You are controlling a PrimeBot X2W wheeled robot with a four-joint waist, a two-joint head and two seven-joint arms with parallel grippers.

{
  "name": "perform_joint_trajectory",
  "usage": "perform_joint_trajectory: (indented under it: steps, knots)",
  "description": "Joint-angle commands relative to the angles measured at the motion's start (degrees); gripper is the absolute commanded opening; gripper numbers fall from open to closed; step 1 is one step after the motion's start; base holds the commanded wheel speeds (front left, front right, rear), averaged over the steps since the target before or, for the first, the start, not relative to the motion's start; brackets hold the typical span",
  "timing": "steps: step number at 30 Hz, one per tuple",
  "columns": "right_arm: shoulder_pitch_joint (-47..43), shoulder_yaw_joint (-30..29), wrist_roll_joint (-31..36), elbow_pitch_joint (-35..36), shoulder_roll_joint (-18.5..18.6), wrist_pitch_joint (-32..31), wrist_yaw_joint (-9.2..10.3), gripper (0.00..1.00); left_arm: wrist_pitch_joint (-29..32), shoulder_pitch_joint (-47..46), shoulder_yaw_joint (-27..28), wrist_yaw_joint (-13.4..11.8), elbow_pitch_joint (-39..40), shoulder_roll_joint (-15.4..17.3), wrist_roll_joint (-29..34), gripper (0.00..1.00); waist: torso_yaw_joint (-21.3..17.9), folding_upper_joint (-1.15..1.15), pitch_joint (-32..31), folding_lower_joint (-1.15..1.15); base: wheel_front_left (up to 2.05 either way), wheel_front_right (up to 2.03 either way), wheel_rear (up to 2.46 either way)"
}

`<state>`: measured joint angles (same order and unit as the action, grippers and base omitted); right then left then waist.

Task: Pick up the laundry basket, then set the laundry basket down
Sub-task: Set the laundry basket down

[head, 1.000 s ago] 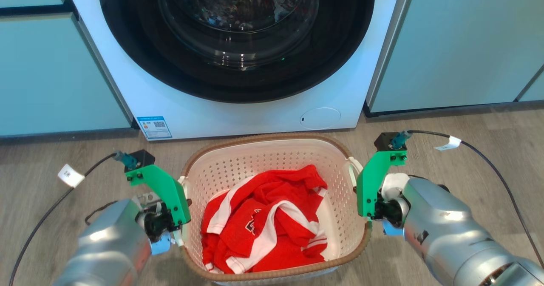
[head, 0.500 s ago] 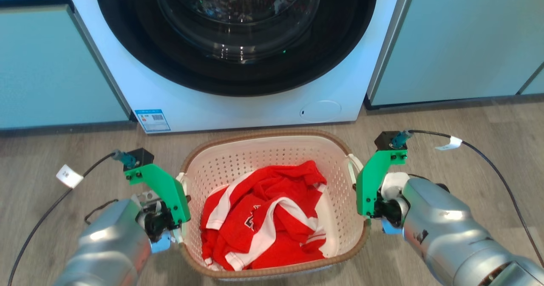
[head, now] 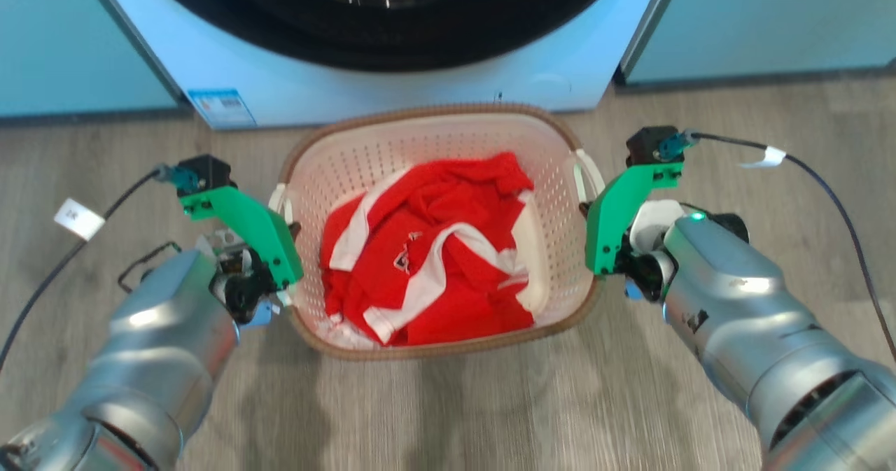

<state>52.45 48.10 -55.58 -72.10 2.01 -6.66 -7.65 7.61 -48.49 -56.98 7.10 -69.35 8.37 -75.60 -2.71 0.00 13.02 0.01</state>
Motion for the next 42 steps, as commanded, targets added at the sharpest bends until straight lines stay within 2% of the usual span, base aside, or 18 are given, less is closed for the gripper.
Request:
perform_joint_trajectory:
  steps: [1,21,28,34,37,42]
  knots:
    - [1.14,0.27,0.43,-0.53,0.87,1.36,0.16,0.00,-1.68,-4.54,1.36,0.38,0.43,3.42,0.56,0.00,0.06,0.00,4.62,-0.01,0.00,0.00,0.00]
    - [5.77,0.56,5.03,-1.81,0.87,13.62,0.16,0.00,-15.86,-10.54,-0.51,0.38,-1.45,2.44,3.90,0.00,0.40,0.00,25.51,-0.01,0.00,0.00,0.00]
    - [6.73,0.40,7.12,-1.84,1.23,17.35,0.16,0.00,-20.69,-11.84,-1.32,0.38,-2.27,1.91,5.50,0.00,0.70,0.00,31.08,-0.01,0.00,0.00,0.00]
    - [6.56,-0.28,8.50,-1.85,1.86,17.91,0.16,0.00,-22.28,-12.73,-1.34,0.38,-2.59,1.54,6.85,0.00,1.04,0.00,33.99,-0.01,0.00,0.00,0.00]
    - [6.41,-0.99,9.35,-1.85,2.36,18.51,0.16,0.00,-22.54,-13.60,-0.43,0.35,-2.49,1.69,8.04,0.00,1.18,0.00,35.22,-0.01,0.00,0.00,0.00]
    - [6.17,-3.14,10.91,-1.85,3.42,19.20,0.16,0.00,-22.59,-13.94,4.19,-0.90,0.39,2.47,11.74,0.00,1.35,0.00,36.85,-0.01,0.00,0.00,0.00]
